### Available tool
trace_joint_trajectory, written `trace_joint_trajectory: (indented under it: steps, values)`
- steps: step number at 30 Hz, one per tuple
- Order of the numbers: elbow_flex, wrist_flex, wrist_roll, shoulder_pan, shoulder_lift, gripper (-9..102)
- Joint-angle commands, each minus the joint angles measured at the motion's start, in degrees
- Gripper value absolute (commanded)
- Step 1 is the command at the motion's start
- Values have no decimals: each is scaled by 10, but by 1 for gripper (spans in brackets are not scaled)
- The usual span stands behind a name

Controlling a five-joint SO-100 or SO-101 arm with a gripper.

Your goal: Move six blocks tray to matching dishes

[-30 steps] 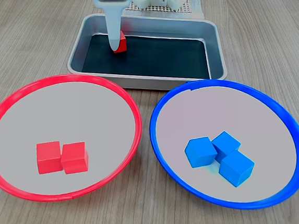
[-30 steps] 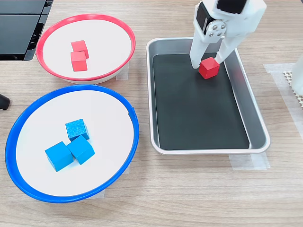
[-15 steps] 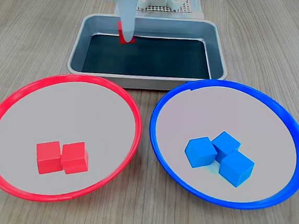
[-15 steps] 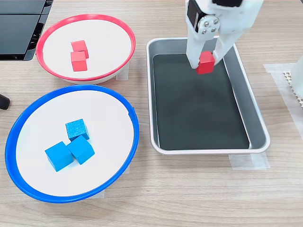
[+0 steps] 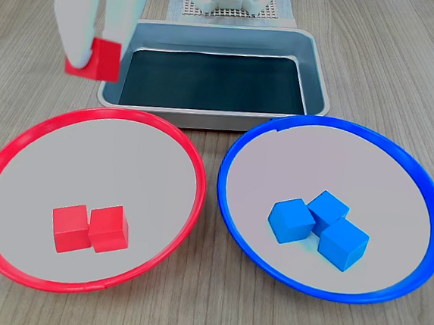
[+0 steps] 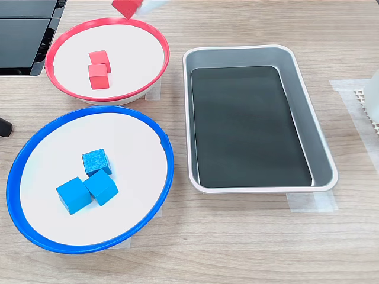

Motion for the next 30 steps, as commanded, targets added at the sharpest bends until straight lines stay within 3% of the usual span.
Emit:
trace_joint_trajectory:
  steps: [1,5,6,7,12,17,23,30]
  values:
    - [18,-39,-19,18,-9,22]
    - [36,-43,-36,18,-10,22]
    - [40,-41,-55,13,-2,7]
    - [46,-33,-73,7,11,2]
    - [140,41,-57,-23,149,0]
    - [333,21,121,-45,381,0]
    - [594,7,86,-141,645,0]
    - [806,-47,-11,-136,856,0]
